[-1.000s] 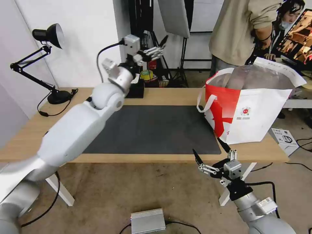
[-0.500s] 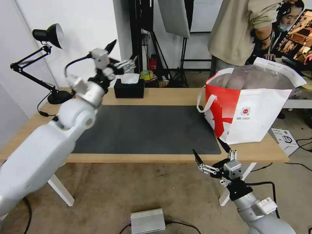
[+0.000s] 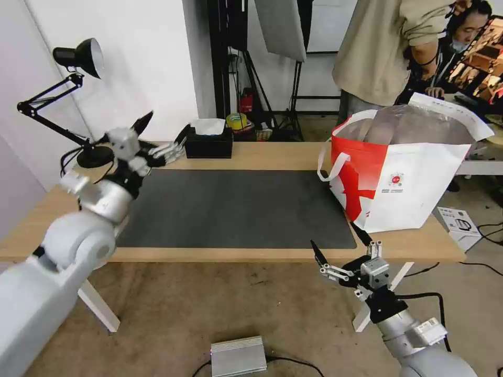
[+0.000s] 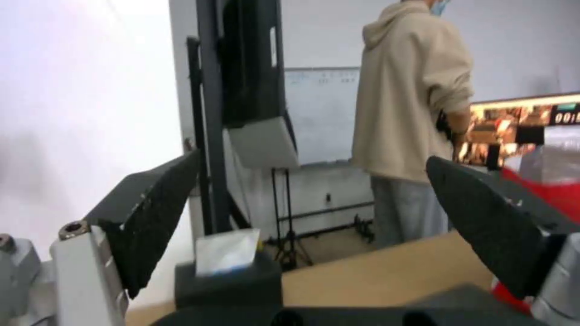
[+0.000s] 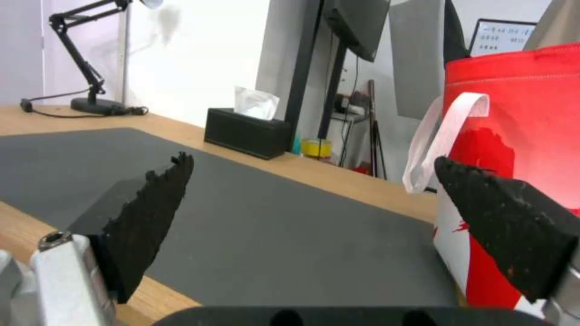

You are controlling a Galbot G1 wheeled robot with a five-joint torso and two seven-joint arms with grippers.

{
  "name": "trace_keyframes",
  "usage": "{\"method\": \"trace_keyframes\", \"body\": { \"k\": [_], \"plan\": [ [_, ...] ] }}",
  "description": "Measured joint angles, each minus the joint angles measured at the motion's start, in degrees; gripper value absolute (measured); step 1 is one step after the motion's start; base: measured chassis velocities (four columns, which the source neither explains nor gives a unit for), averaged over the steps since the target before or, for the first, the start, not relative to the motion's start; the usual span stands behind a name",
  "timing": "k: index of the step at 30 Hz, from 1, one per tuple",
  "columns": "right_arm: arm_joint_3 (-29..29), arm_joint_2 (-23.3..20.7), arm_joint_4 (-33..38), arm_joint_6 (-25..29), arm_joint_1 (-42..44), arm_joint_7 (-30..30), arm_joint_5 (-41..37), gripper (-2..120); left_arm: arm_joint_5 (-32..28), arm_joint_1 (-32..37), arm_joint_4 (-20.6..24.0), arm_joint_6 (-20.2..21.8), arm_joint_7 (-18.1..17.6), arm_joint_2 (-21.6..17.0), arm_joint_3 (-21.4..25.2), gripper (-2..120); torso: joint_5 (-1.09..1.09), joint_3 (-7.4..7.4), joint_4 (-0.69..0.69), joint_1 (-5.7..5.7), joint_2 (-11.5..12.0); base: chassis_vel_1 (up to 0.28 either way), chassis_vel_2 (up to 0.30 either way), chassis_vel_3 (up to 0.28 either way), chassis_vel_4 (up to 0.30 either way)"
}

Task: Pick up the trash from the table and place it into the takeout bag.

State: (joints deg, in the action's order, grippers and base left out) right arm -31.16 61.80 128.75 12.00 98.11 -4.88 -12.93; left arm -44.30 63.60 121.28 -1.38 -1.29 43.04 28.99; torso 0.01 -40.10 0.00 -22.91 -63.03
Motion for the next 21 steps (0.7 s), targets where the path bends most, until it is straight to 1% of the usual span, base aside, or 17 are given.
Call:
{"method": "trace_keyframes", "body": {
  "k": [2,4,5,9,10,14,15,19,20,21],
  "plan": [
    [0.0,0.0,0.0,0.0,0.0,0.0,0.0,100,0.7,4.4,1.7,0.3,1.1,1.4,3.6,100,-0.01,0.00,0.00,0.00,0.0,0.000,0.000,0.000,0.000],
    [0.0,0.0,0.0,0.0,0.0,0.0,0.0,100,1.5,8.0,3.3,0.5,1.8,2.9,6.0,100,-0.01,0.00,0.01,0.00,0.0,0.000,0.000,0.000,0.000],
    [0.0,0.0,0.0,0.0,0.0,0.0,0.0,100,1.5,8.0,3.3,0.5,1.8,2.9,6.0,100,-0.01,0.00,0.01,0.00,0.0,0.000,0.000,0.000,0.000],
    [0.0,0.0,0.0,0.0,0.0,0.0,0.0,100,2.4,11.6,5.0,1.0,2.6,6.2,8.7,100,-0.01,0.00,-0.01,-0.01,0.0,0.000,0.000,0.000,0.000],
    [0.0,0.0,0.0,0.0,0.0,0.0,0.0,100,2.4,11.6,5.0,1.0,2.6,6.2,8.7,100,-0.01,0.00,-0.01,-0.01,0.0,0.000,0.000,0.000,0.000],
    [0.0,0.0,0.0,0.0,0.0,0.0,0.0,100,4.2,14.9,6.4,1.0,2.9,9.1,10.5,100,-0.02,0.00,-0.01,-0.01,0.0,0.000,0.000,0.000,0.000],
    [0.0,0.0,0.0,0.0,0.0,0.0,0.0,100,4.2,14.9,6.4,1.0,2.9,9.1,10.5,100,-0.02,0.00,-0.01,-0.01,0.0,0.000,0.000,0.000,0.000],
    [0.0,0.0,0.0,0.0,0.0,0.0,0.0,100,6.9,20.0,8.3,0.7,4.7,14.5,13.3,100,-0.01,-0.01,0.00,-0.01,0.0,0.000,0.000,0.000,0.000],
    [0.0,0.0,0.0,0.0,0.0,0.0,0.0,100,6.9,20.0,8.3,0.7,4.7,14.5,13.3,100,-0.01,-0.01,0.00,-0.01,0.0,0.000,0.000,0.000,0.000],
    [0.0,0.0,0.0,0.0,0.0,0.0,0.0,100,7.6,21.4,9.0,0.6,5.3,16.0,14.1,100,-0.02,-0.01,-0.01,0.00,0.0,0.000,0.000,0.000,0.000]
  ]
}}
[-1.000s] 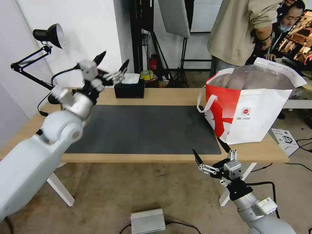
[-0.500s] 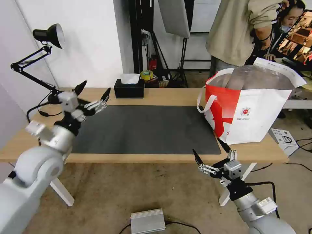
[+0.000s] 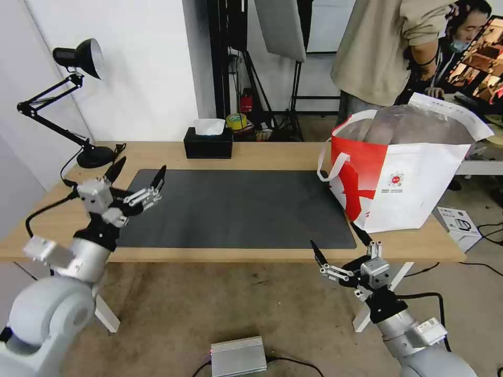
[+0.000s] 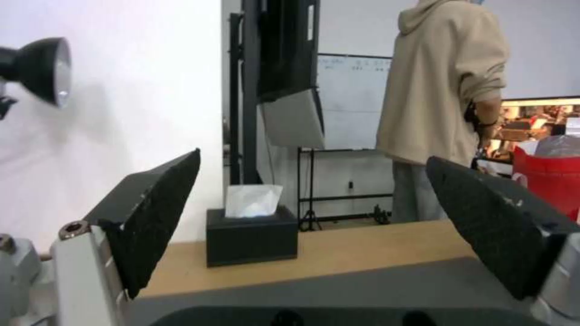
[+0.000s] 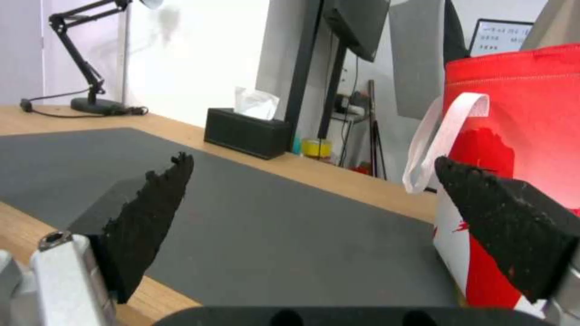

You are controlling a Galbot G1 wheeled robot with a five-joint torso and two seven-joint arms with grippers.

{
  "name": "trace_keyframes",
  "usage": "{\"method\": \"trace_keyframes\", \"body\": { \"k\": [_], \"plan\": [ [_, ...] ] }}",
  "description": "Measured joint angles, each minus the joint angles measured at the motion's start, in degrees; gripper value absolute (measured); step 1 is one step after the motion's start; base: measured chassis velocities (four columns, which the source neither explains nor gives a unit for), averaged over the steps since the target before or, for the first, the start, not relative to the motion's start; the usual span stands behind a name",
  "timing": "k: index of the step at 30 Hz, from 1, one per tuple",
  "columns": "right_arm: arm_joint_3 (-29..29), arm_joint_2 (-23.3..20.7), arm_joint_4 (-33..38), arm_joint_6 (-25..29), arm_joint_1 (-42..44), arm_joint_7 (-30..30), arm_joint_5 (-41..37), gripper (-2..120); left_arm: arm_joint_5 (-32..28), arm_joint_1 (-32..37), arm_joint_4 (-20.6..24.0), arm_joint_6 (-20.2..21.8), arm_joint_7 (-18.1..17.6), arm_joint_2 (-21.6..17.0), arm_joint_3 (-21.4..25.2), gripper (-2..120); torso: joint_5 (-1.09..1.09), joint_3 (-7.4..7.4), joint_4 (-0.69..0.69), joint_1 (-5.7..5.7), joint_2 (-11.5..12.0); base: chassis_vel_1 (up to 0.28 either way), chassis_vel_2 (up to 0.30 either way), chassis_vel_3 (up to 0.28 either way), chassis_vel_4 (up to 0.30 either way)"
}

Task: Pick up the trash from the table and place it into the takeout bag.

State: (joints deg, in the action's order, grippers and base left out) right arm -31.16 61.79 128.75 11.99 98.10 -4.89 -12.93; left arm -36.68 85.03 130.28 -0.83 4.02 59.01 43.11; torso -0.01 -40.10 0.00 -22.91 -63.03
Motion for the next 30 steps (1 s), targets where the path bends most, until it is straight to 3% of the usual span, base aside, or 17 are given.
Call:
{"method": "trace_keyframes", "body": {
  "k": [9,19,25,30],
  "plan": [
    [0.0,0.0,0.0,0.0,0.0,0.0,0.0,100,6.7,10.0,3.1,-3.9,6.4,10.8,4.2,100,0.01,0.00,0.01,0.00,0.0,0.000,0.000,0.000,0.000],
    [0.0,0.0,0.0,0.0,0.0,0.0,0.0,100,9.9,12.9,3.2,-6.5,9.6,14.6,3.3,100,0.00,0.00,0.00,0.00,0.0,0.000,0.000,0.000,0.000],
    [0.0,0.0,0.0,0.0,0.0,0.0,0.0,100,11.7,14.2,1.9,-9.1,14.0,17.2,1.6,100,0.00,0.00,0.00,0.00,0.0,0.000,0.000,0.000,0.000],
    [0.0,0.0,0.0,0.0,0.0,0.0,0.0,100,13.5,14.6,1.1,-10.2,15.5,18.5,0.3,100,0.01,0.00,0.00,0.00,0.0,0.000,0.000,0.000,0.000]
  ]
}}
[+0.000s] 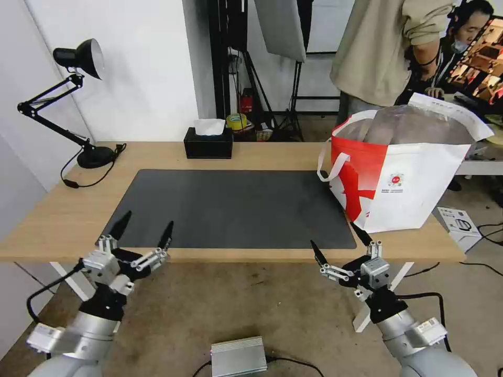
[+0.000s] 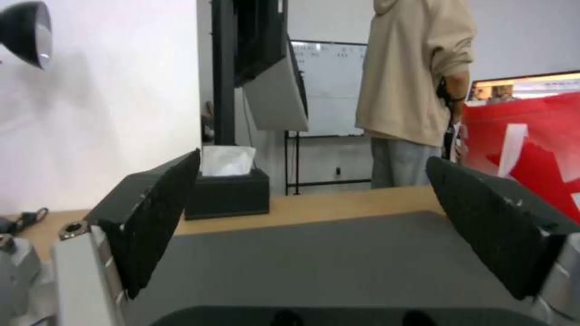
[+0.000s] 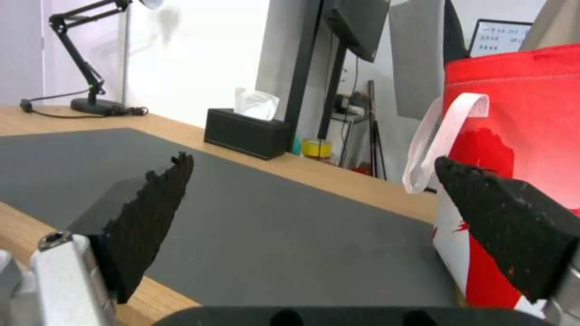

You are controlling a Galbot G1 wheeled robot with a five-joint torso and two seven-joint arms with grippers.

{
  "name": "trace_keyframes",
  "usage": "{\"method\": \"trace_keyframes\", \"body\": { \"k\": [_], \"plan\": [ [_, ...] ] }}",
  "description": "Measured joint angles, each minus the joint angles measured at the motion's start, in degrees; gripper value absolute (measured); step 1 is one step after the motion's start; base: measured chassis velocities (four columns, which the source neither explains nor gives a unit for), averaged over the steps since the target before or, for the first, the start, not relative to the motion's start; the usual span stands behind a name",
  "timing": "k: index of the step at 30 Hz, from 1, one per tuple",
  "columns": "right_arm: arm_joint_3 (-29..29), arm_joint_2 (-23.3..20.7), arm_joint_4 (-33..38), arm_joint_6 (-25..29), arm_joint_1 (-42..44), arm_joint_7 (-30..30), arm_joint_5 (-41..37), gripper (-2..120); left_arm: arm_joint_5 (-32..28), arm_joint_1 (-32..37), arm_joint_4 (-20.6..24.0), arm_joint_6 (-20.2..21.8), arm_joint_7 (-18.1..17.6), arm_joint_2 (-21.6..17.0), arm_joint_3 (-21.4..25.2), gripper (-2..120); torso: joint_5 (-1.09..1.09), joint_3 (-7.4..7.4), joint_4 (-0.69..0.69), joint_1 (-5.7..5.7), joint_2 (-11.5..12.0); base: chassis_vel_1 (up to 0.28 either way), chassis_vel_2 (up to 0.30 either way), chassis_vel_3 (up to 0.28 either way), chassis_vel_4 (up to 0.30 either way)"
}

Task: Pick up the trash from the table and place it into the takeout bag.

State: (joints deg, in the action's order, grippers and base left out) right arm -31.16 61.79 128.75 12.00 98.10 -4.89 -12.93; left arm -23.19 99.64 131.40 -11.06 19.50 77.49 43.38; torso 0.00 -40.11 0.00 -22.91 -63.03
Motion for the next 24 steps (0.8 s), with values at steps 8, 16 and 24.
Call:
{"method": "trace_keyframes", "body": {
  "k": [8,16,24],
  "plan": [
    [0.0,0.0,0.0,0.0,0.0,0.0,0.0,100,1.1,-0.2,-2.7,-2.3,2.3,0.1,-0.6,100,0.00,0.00,0.00,0.00,0.0,0.000,0.000,0.000,0.000],
    [0.0,0.0,0.0,0.0,0.0,0.0,0.0,100,1.8,-0.1,-5.7,-5.1,4.4,0.4,-1.0,100,0.00,0.00,0.00,0.00,0.0,0.000,0.000,0.000,0.000],
    [0.0,0.0,0.0,0.0,0.0,0.0,0.0,100,2.0,-0.1,-6.5,-5.5,4.4,0.6,-0.3,100,0.00,0.00,0.00,0.00,0.0,0.000,0.000,0.000,0.000]
  ]
}}
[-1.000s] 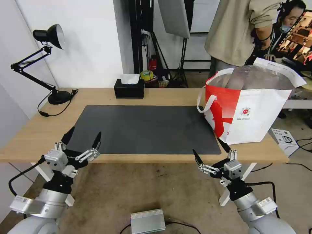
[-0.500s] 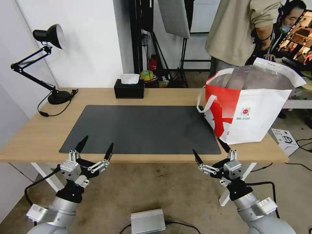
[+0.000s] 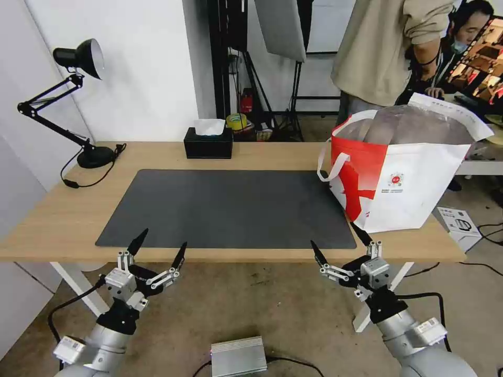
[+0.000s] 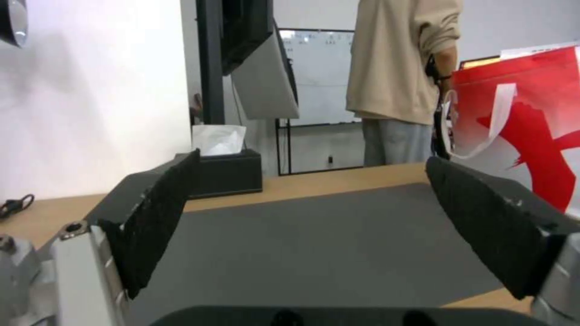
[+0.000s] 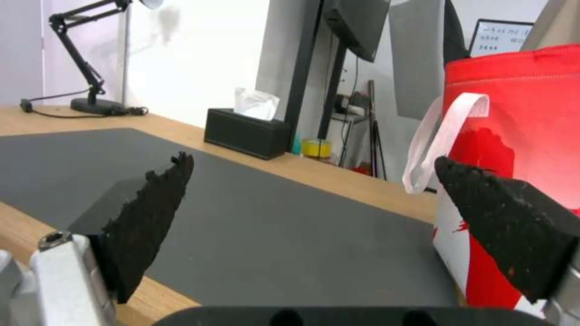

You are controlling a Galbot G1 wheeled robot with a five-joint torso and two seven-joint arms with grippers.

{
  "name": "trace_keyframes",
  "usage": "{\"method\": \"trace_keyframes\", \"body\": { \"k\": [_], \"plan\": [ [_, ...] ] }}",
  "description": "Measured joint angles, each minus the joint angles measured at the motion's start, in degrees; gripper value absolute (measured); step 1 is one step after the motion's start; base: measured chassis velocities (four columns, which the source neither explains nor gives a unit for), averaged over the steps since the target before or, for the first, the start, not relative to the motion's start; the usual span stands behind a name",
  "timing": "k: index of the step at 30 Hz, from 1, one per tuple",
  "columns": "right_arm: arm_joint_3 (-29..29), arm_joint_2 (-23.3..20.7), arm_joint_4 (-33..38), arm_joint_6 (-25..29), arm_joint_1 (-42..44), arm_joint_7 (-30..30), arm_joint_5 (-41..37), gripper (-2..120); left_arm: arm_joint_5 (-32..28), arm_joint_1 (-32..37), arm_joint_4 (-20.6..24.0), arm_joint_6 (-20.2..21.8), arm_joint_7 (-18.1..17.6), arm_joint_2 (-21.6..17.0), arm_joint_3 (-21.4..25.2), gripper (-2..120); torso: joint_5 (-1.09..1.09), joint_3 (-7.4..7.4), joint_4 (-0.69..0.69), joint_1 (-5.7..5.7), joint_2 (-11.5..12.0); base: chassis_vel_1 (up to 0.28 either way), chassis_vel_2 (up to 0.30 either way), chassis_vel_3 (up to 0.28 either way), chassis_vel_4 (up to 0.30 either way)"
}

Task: Pick up the trash from the table and place it into the takeout bag.

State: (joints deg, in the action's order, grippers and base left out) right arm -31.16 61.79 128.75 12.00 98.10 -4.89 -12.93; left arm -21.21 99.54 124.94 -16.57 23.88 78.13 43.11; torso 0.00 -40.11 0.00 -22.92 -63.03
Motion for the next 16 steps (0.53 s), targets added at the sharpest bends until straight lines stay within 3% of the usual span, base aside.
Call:
{"method": "trace_keyframes", "body": {
  "k": [16],
  "plan": [
    [0.0,0.0,0.0,0.0,0.0,0.0,0.0,100,-0.1,-0.1,-1.0,-1.0,0.8,0.1,1.4,100,0.00,0.00,0.00,-0.01,0.0,0.000,0.000,0.000,0.000]
  ]
}}
